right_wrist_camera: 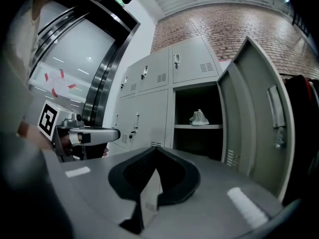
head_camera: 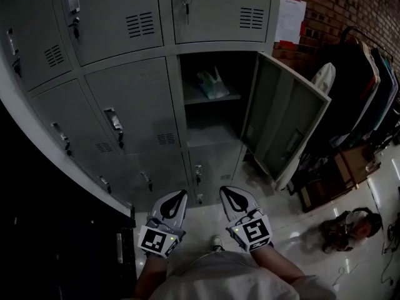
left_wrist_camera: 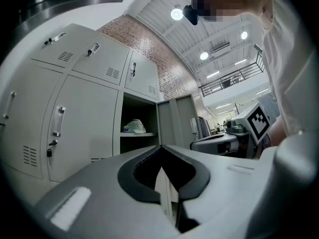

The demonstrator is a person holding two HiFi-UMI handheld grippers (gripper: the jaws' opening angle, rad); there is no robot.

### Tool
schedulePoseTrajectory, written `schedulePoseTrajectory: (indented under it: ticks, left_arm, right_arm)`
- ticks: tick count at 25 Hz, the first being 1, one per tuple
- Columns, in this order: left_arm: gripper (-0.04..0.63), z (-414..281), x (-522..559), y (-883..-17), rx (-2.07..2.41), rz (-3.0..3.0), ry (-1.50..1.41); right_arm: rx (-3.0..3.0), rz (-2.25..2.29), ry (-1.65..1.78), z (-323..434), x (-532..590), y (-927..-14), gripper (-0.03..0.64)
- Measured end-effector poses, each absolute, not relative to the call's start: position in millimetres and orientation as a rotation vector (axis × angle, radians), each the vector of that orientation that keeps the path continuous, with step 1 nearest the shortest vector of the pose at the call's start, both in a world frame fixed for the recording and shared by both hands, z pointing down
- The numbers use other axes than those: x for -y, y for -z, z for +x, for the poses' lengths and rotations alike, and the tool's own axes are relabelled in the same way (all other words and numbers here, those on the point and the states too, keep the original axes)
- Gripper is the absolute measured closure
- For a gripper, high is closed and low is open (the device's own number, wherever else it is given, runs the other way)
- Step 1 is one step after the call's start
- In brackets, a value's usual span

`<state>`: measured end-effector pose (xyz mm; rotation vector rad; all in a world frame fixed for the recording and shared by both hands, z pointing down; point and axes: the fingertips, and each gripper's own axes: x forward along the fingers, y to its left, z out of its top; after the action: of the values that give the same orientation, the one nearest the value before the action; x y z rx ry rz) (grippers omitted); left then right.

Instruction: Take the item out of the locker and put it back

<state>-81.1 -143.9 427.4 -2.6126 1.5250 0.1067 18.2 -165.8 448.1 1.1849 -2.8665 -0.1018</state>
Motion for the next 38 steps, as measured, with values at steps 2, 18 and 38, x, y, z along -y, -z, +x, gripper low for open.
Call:
schedulePoseTrajectory:
  ticks: [2, 18, 38]
  left_arm:
    - [0.597, -78.8, 177.8, -419.9, -1.525, -2.594, -0.107]
    - [0.597, -91.5, 296.9, -399.1, -1.462, -2.564, -0.072]
    - [0.597, -109.7, 329.4, -409.6, -1.408, -2.623, -0.037]
  right_arm:
    - [2.876, 1.180, 0.121, 20.6, 203.1, -439.8, 0.618]
    - [2.866, 1.315, 0.147, 9.0, 355.0, -393.4, 0.620]
    - [2.658, 1.426, 0.178, -26.7, 513.2, -340.7, 0.296]
